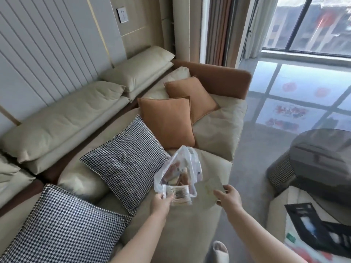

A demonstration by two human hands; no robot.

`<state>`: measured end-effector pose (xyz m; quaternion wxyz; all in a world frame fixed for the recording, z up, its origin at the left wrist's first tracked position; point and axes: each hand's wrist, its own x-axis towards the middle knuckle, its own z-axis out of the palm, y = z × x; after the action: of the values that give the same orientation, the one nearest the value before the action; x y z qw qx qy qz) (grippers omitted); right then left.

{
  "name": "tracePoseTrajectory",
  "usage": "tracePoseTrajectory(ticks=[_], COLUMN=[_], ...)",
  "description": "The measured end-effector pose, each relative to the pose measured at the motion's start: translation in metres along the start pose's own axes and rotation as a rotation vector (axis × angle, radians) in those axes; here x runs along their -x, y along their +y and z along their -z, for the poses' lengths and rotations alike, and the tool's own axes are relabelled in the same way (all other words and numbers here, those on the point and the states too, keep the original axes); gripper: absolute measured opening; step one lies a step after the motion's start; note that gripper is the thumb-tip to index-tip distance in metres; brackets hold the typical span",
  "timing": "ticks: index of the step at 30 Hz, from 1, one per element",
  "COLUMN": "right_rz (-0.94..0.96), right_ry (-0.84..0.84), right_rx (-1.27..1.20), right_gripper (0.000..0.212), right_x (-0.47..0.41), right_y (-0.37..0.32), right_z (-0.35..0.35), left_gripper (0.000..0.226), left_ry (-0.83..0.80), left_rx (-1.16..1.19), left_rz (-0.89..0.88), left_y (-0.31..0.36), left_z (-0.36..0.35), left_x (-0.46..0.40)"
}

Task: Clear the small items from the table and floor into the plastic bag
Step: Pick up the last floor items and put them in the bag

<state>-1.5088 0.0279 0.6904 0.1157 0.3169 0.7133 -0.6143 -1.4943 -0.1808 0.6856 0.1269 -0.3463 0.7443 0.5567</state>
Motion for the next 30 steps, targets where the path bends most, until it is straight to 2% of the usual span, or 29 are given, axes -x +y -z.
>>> tracePoseTrajectory(ticks=[3,9,16,21,27,30], right_rz=[-0.016,-0.019,0.023,0.053,0.115,0.112], right_ry=[-0.043,-0.133,-0.208,-0.259,-0.339,-0.314], right_rx=[0.087,0.368,0.546,0.662,0.801,0.799], right_gripper=[0.032,0.010,0.021,0.028,0.052,0.046], right_x=[-0.052,-0.143,-0.218,-0.257,-0.271,-0.266], right_y=[-0.009,-0.023,-0.015,0.009,0.034,0.036], right_z=[-0.014,-0.050,-0.105,-0.137,-0.168,-0.167], left_gripper=[0.017,0.020,0.010,0.018,0.035,0.048], left_ry=[0.071,0.177,0.249,0.319,0.230,0.154], left_rx=[0.088,0.199,0.298,0.140,0.036,-0.012], left_rz=[0.077,0.294,0.383,0.433,0.466,0.444], left_y=[0.002,-0.006,-0.007,-0.036,-0.070,-0.064], left_z=[-0.026,-0.076,-0.106,-0.115,-0.116,-0.114], left_x=[-0.034,-0.091,-0.168,-0.231,-0.260,-0.255])
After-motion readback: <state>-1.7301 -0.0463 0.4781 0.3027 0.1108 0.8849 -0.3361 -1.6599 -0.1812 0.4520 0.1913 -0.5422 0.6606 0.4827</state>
